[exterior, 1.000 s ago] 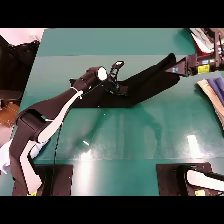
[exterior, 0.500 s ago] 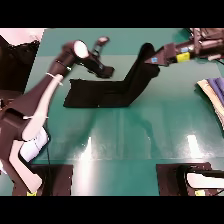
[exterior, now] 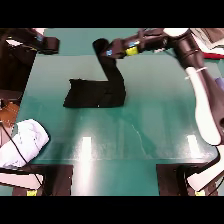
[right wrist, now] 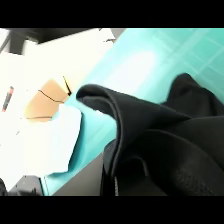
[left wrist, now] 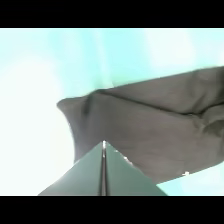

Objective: Fold the shirts.

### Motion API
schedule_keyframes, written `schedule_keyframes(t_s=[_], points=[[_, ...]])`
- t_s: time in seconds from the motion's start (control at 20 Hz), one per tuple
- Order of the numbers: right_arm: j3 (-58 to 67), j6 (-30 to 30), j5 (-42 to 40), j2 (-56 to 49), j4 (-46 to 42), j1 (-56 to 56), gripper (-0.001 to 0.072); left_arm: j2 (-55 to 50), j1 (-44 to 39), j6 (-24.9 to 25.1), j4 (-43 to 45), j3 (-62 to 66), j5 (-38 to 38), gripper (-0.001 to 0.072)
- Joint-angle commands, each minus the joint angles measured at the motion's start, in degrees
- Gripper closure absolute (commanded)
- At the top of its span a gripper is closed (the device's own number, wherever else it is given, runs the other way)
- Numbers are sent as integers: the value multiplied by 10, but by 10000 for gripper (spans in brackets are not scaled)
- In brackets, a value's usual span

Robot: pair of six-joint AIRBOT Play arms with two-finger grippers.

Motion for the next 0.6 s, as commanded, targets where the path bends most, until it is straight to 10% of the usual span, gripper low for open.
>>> schedule_keyframes(t_s=[0.0,0.45,0.55], points=[[-10,-16,-103,-49,0,52,696,35,32,3,17,0,-11,683],[-35,-82,-241,-132,3,146,672,38,32,3,17,-1,-36,683],[-35,-90,-261,-139,5,167,128,38,32,3,17,-1,-43,683]])
